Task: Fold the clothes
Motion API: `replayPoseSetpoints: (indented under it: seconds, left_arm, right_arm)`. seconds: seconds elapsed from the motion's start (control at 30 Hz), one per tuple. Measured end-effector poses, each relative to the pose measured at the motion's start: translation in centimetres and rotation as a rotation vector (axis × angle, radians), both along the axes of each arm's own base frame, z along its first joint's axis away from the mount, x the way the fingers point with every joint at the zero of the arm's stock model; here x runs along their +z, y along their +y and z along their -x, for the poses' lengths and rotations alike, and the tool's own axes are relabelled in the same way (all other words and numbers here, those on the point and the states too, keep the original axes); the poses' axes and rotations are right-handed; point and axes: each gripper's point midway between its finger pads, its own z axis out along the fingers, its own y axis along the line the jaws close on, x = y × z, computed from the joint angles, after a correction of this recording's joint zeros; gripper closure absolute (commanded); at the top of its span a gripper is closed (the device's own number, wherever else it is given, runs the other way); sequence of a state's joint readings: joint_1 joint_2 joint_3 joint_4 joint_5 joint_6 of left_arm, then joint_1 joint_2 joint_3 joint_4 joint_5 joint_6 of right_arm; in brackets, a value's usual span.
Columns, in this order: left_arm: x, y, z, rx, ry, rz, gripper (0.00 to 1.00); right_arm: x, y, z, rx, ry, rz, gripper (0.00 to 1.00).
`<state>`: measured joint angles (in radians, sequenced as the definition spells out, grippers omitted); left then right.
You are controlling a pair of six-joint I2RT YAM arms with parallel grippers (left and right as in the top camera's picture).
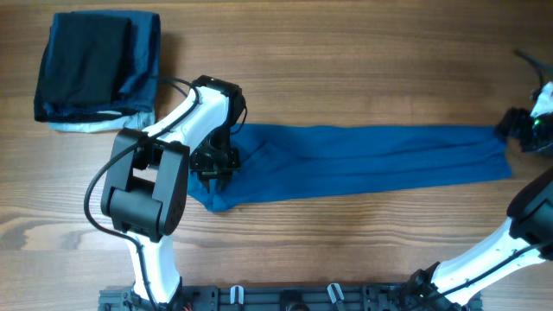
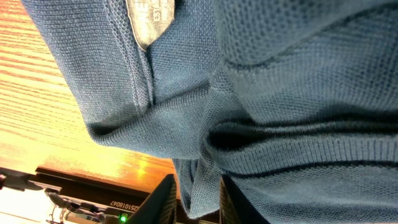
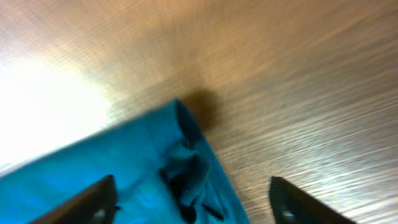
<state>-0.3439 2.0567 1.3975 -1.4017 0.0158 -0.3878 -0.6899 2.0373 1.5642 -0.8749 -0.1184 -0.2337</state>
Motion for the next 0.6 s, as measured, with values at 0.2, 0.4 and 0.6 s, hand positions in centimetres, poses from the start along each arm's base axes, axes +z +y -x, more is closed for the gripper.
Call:
replayPoseSetpoints:
  seconds: [0.2,0.4,0.6]
  left_arm:
    - [1.8,-0.1,-0.2,-0.001,0.021,-0.007,0.65]
    - [6.9,-2.4,-6.7,0.000,-0.207,0.075,0.79]
    - [6.1,-6.1,-10.6,0.019,-0.364,0.253,0.96]
  right_arm:
    - [8.2,2.3,-2.7,0.066,-0.196,0.005,0.19]
    - [9.5,10.8,-3.4,0.211,-0.154,-0.125,0.84]
    - [5.6,11.7,-2.4,0.155,-0.081,-0.135,0.96]
